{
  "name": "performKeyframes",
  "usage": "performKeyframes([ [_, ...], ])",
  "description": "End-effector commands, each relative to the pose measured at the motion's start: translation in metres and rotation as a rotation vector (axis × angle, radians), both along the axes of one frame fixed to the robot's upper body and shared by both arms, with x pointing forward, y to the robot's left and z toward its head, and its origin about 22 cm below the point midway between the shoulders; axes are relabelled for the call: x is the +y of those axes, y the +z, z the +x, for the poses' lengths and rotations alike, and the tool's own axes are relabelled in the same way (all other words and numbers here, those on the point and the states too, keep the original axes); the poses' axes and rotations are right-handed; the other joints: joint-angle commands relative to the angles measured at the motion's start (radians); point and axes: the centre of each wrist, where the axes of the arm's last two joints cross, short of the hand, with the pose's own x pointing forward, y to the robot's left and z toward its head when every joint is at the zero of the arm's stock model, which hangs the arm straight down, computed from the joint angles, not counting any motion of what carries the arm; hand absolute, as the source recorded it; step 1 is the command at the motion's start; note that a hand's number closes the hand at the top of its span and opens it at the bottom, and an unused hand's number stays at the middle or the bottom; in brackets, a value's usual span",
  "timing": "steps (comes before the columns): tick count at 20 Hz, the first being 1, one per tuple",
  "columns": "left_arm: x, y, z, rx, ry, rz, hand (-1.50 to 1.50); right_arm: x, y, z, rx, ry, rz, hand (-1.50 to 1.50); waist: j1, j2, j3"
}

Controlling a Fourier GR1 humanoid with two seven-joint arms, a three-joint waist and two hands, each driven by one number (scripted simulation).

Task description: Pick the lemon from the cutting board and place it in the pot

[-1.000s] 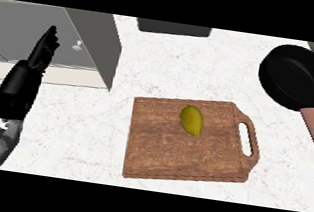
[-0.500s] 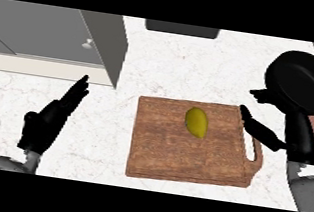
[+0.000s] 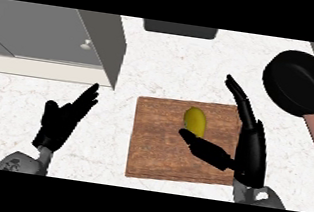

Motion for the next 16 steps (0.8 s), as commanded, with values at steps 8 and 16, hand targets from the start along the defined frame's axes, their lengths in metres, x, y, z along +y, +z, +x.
performKeyframes([
  [8,0.013,-0.009,-0.009,0.025,-0.012,-0.015,0.00,0.013,0.071,-0.002,0.442,0.008,-0.054,-1.50,0.011,-0.002,0.000],
  [16,0.009,-0.015,0.002,0.011,-0.024,-0.013,0.00,0.013,0.020,0.038,0.785,0.122,-0.125,-1.50,0.019,0.005,0.001],
])
